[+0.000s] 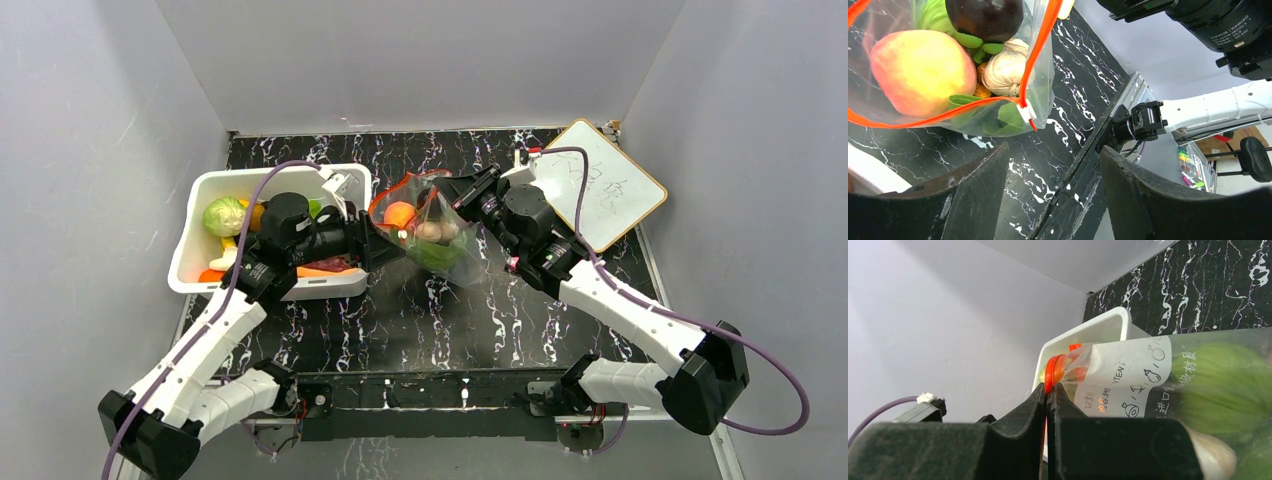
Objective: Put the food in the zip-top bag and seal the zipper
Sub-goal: Adjust the zipper food storage bag at the center of the board.
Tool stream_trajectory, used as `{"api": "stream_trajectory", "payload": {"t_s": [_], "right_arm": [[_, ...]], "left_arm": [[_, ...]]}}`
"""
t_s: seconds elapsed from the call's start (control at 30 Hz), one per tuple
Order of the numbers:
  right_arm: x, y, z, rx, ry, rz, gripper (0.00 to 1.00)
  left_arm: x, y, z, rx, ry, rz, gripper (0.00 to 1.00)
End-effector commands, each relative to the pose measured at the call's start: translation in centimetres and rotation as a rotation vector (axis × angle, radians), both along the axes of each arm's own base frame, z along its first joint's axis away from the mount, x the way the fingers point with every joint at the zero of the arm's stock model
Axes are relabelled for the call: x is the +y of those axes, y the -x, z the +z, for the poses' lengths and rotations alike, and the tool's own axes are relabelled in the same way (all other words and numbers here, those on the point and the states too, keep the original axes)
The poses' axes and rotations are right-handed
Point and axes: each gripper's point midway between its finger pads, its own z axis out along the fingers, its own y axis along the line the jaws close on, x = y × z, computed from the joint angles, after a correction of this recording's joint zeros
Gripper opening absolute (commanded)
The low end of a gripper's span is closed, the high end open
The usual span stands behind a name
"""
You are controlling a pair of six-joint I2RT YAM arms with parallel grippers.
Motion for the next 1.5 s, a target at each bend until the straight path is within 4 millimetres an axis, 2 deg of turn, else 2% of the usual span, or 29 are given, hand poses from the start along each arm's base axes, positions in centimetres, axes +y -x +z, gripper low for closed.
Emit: {"api": "stream_trajectory", "payload": {"t_s": [0.0,0.27,0.4,0.5,0.53,0.6,0.8,1.0,1.13,1.27,1.37,1.47], "right_arm": [[-0.6,-0.2,6.6,-0.127,-0.191,-0.04,0.0],[-0.3,-0.2,6.5,-0.115,-0.216,-0.027,0.0],[-0.3,-0.1,6.1,-0.107,-0.215,-0.023,0.0],[-0.4,0.1,5.7,-0.099,-0.224,-0.024,0.0],[-0.5,0.1,5.6,-0.097,-0.226,-0.025,0.0],[-0.5,0.1,5.4,-0.096,-0.223,-0.025,0.0],[-0.9,0.8,3.4,-0.087,-0.144,-0.018,0.0],[-1.9,3.5,0.1,-0.179,0.12,0.064,0.34],[-2.0,6.3,-1.2,-0.359,0.403,0.217,0.51],[-2.9,8.5,-0.4,-0.554,0.604,0.311,0.58],[-3.2,10.2,1.9,-0.748,0.689,0.36,0.59],[-2.5,11.1,3.3,-0.884,0.781,0.447,0.59]], "left_arm": [[-0.9,-0.8,1.2,-0.085,0.044,-0.026,0.63],[-1.5,-3.4,0.6,-0.136,0.073,0.033,0.5],[-1.7,-4.2,0.1,-0.135,0.067,0.048,0.4],[-1.7,-4.5,-0.3,-0.137,0.061,0.053,0.29],[-1.8,-4.6,-0.4,-0.137,0.058,0.052,0.23],[-1.8,-4.6,-0.7,-0.134,0.053,0.05,0.01],[-1.4,-4.0,-0.1,-0.189,0.009,0.018,0.0],[-1.3,-2.4,-0.2,-0.245,-0.056,-0.105,0.0],[-1.4,-1.1,-0.2,-0.268,-0.105,-0.215,0.0],[-1.1,-0.2,0.2,-0.343,-0.141,-0.296,0.0],[-1.0,0.1,0.3,-0.414,-0.158,-0.34,0.0],[-1.2,0.3,0.1,-0.46,-0.174,-0.398,0.0]]}}
